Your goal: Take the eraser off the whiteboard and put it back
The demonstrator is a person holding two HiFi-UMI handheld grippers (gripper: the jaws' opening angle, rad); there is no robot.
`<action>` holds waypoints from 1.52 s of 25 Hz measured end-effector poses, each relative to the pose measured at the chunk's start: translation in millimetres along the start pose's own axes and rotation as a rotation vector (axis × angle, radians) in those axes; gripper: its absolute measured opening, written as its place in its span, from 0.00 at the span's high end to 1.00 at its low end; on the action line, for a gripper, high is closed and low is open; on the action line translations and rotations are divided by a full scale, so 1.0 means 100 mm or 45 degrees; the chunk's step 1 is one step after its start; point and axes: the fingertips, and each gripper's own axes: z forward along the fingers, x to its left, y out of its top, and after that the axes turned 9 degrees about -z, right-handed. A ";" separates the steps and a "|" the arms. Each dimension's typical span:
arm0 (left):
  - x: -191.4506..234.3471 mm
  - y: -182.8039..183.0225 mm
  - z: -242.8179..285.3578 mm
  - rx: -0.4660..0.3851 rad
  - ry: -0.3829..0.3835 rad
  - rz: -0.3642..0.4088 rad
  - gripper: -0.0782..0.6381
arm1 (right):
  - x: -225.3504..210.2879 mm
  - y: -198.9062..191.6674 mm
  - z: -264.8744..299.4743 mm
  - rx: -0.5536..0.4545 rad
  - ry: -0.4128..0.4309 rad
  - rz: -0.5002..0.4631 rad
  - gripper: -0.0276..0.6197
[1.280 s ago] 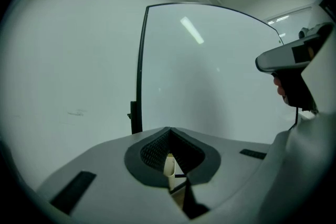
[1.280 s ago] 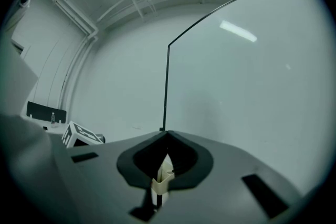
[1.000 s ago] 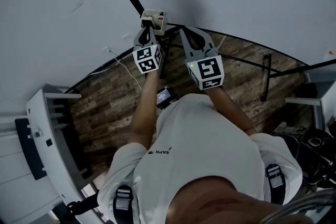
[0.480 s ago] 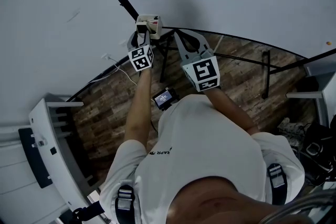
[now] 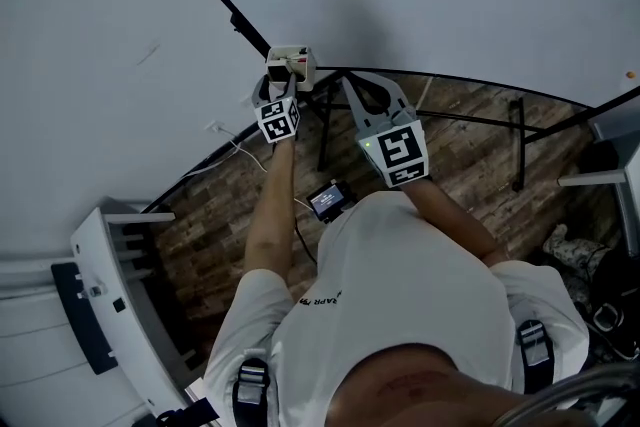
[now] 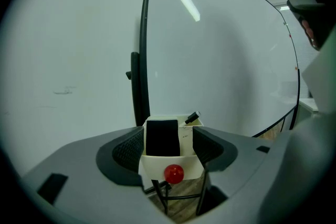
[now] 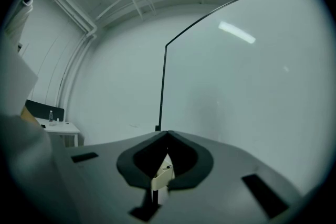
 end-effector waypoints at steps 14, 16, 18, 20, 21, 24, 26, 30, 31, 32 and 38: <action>0.16 -0.07 0.22 0.014 -0.052 -0.007 0.51 | -0.10 -0.06 0.03 0.025 -0.037 -0.007 0.94; 0.17 -0.10 0.25 0.020 -0.043 -0.020 0.51 | -0.10 -0.06 0.03 0.023 -0.044 -0.010 0.94; 0.16 -0.09 0.25 0.015 -0.035 -0.013 0.51 | -0.12 -0.05 0.02 0.020 -0.051 -0.012 0.94; 0.13 -0.08 0.25 0.010 -0.036 0.026 0.51 | -0.14 -0.06 0.00 0.022 -0.056 -0.014 0.94; 0.12 -0.07 0.25 0.009 -0.039 0.051 0.52 | -0.14 -0.06 0.00 0.024 -0.058 -0.015 0.94; 0.10 -0.06 0.31 0.016 -0.036 0.077 0.52 | -0.17 -0.10 0.01 0.032 -0.062 -0.015 0.94; 0.10 -0.06 0.34 0.030 -0.025 0.082 0.53 | -0.17 -0.11 0.01 0.034 -0.064 -0.013 0.94; 0.10 -0.07 0.35 0.035 -0.004 0.059 0.55 | -0.19 -0.11 0.00 0.034 -0.068 -0.007 0.94; 0.10 -0.07 0.35 0.035 -0.005 0.057 0.55 | -0.20 -0.12 0.00 0.034 -0.069 -0.008 0.94; 0.11 -0.07 0.35 0.036 -0.007 0.052 0.55 | -0.20 -0.12 -0.01 0.034 -0.070 -0.008 0.94; 0.12 -0.02 0.28 0.029 0.004 0.045 0.56 | -0.17 -0.09 -0.04 0.027 -0.072 -0.008 0.94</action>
